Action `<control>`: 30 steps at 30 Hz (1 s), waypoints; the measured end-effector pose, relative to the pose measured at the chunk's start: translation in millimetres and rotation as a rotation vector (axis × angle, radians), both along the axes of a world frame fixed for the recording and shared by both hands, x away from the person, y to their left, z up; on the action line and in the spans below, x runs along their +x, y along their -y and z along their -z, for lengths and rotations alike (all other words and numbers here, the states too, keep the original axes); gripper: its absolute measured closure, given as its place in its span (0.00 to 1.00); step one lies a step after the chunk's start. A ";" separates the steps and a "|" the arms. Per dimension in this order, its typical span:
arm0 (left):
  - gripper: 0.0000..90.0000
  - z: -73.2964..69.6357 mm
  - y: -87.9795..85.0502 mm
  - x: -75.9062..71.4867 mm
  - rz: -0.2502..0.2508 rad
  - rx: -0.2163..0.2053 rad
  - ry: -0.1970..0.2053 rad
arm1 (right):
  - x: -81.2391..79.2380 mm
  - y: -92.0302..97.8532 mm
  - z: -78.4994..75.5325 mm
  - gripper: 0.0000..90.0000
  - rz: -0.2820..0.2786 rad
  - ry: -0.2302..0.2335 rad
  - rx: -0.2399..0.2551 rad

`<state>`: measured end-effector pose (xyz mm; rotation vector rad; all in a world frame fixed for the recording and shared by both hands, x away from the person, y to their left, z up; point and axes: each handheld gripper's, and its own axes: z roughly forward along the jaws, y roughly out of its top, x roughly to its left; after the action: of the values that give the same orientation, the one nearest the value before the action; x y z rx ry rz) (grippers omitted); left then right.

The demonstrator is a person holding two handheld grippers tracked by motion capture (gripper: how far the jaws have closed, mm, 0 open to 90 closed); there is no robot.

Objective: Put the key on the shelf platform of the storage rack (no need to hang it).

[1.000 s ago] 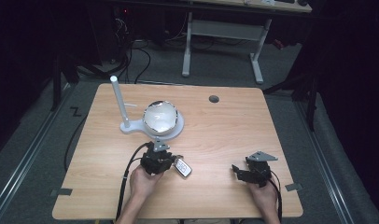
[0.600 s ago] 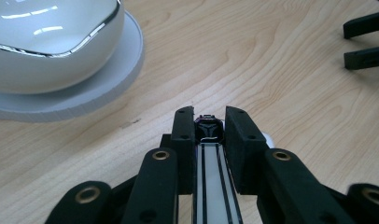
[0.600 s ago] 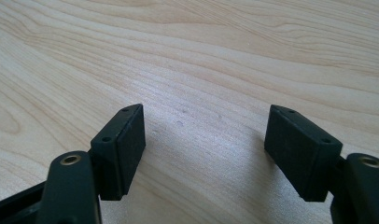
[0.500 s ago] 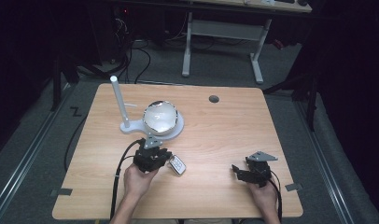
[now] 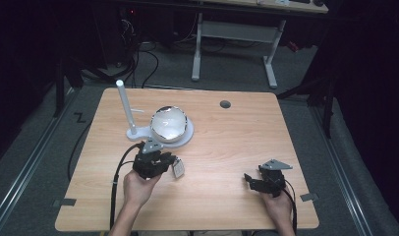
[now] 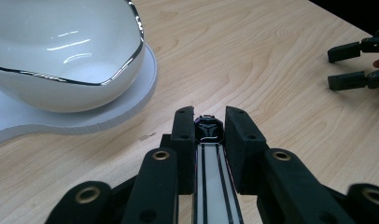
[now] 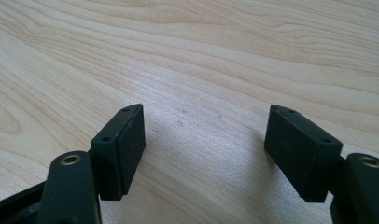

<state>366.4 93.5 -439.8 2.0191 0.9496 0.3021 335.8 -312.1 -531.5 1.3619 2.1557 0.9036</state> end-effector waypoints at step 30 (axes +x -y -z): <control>0.83 -37.3 -27.2 12.8 -0.043 -0.023 0.037 | 0.1 0.0 0.0 0.33 -0.001 0.000 0.000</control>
<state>379.1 120.7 -402.5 1.9678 0.9702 0.3499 335.8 -312.2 -531.5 1.3607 2.1562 0.9037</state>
